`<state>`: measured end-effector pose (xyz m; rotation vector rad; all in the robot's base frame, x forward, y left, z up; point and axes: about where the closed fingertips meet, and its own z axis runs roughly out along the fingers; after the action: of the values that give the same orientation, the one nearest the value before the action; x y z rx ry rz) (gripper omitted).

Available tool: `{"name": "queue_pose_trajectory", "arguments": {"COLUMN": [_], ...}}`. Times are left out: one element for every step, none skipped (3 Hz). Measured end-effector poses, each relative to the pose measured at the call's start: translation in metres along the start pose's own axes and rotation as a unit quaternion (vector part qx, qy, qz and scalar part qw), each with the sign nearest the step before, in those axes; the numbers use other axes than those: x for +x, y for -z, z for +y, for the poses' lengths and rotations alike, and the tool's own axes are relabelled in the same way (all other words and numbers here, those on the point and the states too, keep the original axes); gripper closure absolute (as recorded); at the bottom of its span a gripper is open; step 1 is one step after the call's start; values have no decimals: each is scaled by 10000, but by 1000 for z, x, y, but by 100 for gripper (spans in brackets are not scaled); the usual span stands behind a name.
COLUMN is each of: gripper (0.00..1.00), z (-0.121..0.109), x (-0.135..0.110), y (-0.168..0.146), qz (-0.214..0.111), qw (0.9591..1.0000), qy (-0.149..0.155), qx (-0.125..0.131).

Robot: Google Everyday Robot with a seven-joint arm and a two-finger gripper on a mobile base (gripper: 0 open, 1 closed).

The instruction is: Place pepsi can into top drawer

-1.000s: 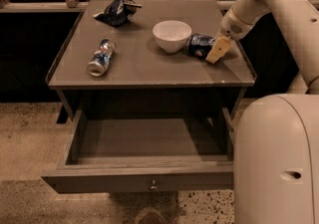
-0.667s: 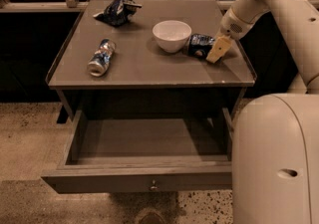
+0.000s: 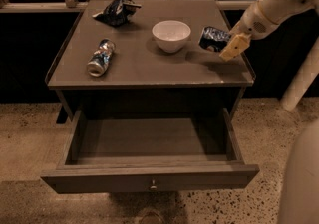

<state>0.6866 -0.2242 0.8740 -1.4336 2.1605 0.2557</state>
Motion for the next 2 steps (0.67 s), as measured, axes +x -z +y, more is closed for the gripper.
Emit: {"name": "queue_pose_trajectory", "arguments": {"gripper": [100,100], "z": [37,78], "x": [8,15], "y": [17,23], "qz": [-510,-945], "qw": [9979,9908], "qy": [-123,-398], "qx": [-390,-885]}}
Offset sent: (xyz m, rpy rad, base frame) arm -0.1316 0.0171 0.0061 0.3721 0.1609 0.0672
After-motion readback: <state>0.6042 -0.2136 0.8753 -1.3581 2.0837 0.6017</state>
